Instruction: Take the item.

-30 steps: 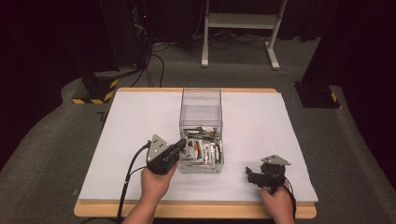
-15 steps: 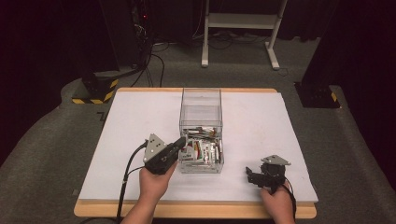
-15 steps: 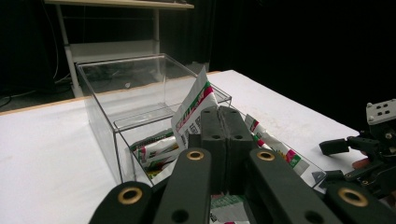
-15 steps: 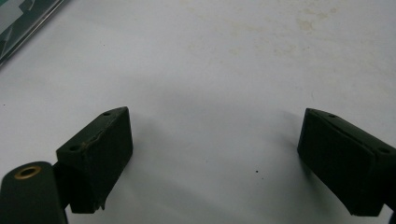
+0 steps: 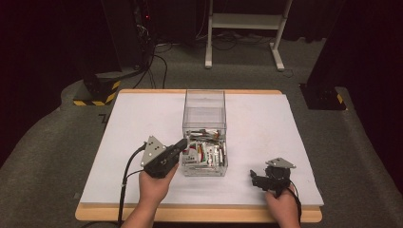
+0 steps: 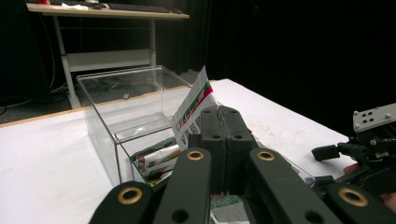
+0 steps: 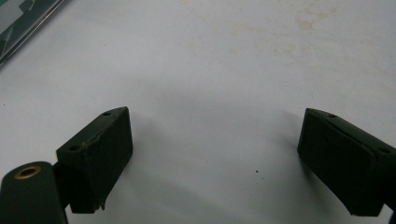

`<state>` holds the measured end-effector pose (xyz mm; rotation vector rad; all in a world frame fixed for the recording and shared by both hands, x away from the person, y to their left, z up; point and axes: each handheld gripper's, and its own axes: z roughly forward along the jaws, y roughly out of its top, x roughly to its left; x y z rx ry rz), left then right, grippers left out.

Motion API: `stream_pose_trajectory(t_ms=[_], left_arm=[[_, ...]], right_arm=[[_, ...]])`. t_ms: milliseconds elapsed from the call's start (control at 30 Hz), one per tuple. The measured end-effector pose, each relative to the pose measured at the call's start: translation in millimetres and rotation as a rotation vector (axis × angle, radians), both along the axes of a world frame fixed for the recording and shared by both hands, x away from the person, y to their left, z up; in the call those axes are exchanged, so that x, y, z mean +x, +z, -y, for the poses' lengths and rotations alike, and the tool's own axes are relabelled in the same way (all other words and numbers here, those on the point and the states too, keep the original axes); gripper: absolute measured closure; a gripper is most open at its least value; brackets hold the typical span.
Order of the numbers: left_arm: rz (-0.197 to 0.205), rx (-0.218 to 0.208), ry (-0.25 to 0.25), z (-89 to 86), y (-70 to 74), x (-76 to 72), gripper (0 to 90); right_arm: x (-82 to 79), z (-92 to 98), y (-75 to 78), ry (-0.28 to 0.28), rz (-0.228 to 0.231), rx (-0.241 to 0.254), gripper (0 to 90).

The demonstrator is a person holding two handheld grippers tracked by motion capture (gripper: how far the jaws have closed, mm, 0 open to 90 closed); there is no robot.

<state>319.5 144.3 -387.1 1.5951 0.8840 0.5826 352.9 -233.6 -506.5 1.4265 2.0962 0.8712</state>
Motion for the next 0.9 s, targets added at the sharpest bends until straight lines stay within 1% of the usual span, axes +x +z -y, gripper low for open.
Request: stream_pose_trajectory(t_ms=[133,267,467,633,900], left_arm=[[0.006,-0.004,-0.004,-3.9,2.0,-1.3,89.5],[0.018,-0.014,0.004,-8.9,4.7,-3.0,89.5],[0.024,-0.012,0.014,-16.6,7.4,-3.8,89.5],[0.023,-0.013,0.024,-23.4,7.8,-4.0,89.5],[0.017,0.001,0.043,-35.4,5.1,-3.7,89.5]], right_arm=[[0.0,0.0,0.0,0.0,0.0,0.0,10.3],[0.0,0.1,0.0,0.001,0.001,-0.001,10.3],[-0.1,0.0,0.0,0.0,0.0,0.001,10.3],[-0.1,0.0,0.0,0.0,0.0,0.001,10.3],[-0.2,-0.1,-0.1,0.0,0.001,0.001,10.3]])
